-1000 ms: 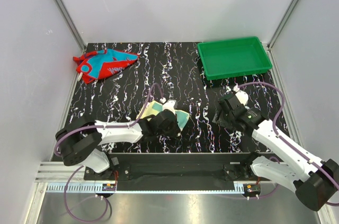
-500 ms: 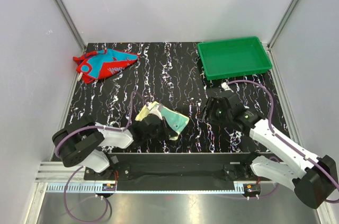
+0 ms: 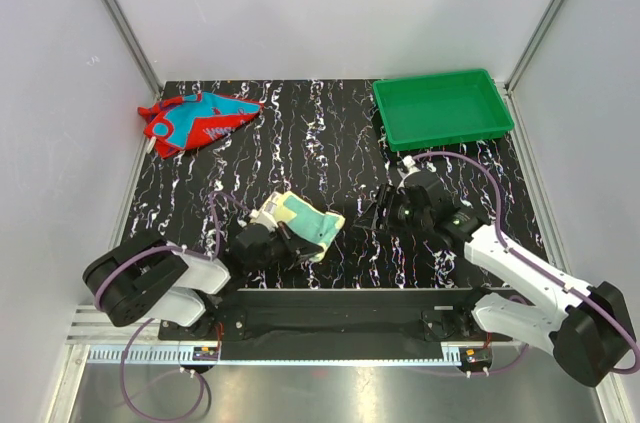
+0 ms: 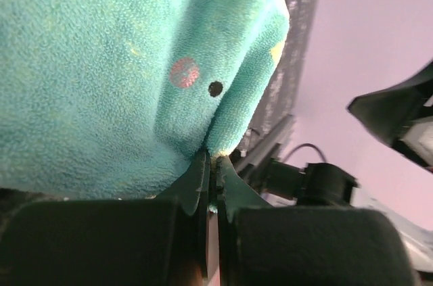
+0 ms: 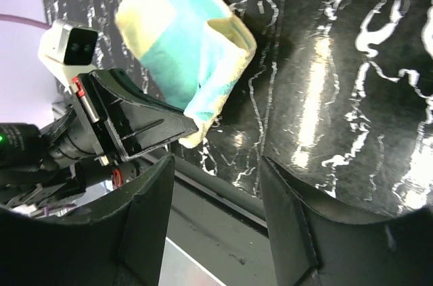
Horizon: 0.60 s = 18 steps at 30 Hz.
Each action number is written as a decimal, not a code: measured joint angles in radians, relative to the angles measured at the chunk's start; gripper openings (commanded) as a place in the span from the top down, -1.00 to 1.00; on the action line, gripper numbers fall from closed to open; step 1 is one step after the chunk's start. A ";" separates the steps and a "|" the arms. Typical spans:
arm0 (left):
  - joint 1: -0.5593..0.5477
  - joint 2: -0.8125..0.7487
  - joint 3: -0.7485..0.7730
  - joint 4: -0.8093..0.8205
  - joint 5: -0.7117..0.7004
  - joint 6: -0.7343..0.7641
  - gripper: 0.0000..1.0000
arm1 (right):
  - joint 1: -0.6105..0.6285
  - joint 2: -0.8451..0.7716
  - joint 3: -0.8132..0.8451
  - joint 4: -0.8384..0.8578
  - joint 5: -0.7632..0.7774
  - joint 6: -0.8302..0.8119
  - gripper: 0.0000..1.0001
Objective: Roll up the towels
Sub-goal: Roll the towel
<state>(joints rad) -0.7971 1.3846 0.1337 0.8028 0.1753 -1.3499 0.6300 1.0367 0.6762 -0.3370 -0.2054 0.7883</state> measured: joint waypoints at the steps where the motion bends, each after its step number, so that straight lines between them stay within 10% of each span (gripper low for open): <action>1: 0.005 0.000 -0.014 0.031 0.007 -0.019 1.00 | 0.004 0.001 0.000 0.010 -0.003 0.000 -0.19; 13: 0.042 0.290 -0.070 0.434 0.050 -0.220 1.00 | 0.070 0.070 0.000 0.105 -0.026 -0.002 -0.13; 18: 0.047 0.472 -0.077 0.570 0.059 -0.278 1.00 | 0.105 0.148 0.000 0.171 -0.025 0.006 0.26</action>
<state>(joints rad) -0.7502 1.8561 0.0566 1.3731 0.2344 -1.6279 0.7353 1.1847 0.6758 -0.1661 -0.2306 0.7944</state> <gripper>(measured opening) 0.026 0.446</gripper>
